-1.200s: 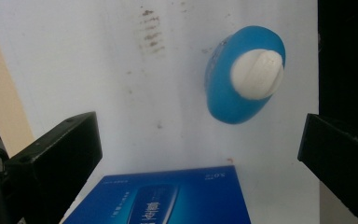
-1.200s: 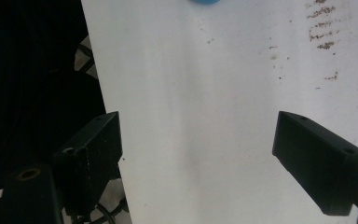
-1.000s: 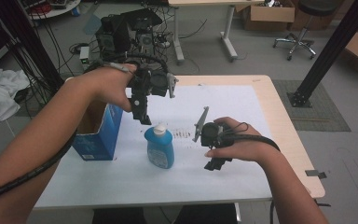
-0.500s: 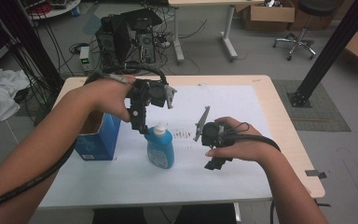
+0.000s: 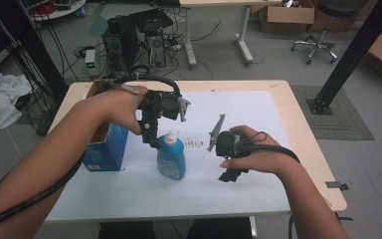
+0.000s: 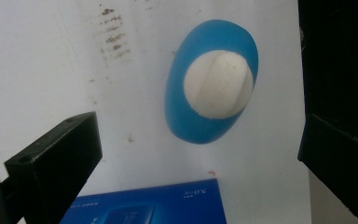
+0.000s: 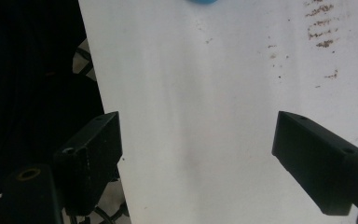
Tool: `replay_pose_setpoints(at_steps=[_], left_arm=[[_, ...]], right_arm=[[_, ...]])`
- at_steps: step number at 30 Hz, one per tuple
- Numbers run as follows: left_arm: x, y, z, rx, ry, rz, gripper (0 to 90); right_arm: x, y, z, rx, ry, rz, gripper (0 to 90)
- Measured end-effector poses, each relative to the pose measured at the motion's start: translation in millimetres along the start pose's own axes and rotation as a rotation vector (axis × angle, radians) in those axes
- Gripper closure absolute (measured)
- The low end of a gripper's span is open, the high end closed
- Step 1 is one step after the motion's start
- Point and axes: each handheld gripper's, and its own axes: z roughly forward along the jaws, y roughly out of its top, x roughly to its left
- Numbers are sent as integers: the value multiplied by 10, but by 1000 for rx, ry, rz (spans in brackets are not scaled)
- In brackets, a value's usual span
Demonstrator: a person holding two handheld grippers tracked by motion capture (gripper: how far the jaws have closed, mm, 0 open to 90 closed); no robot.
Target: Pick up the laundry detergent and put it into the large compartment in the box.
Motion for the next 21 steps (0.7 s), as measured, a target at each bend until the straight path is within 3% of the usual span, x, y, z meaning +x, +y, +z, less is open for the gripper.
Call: replay_pose_setpoints(at_steps=[3, 8, 21], left_arm=[[2, 7, 27, -15, -14, 4, 1], [-9, 43, 115, 12, -25, 12, 1], [7, 54, 346, 13, -34, 30, 1]], right_arm=[[3, -5, 2, 7, 3, 9, 160], [-14, -1, 29, -6, -4, -9, 161], [-27, 5, 60, -4, -5, 0, 161]])
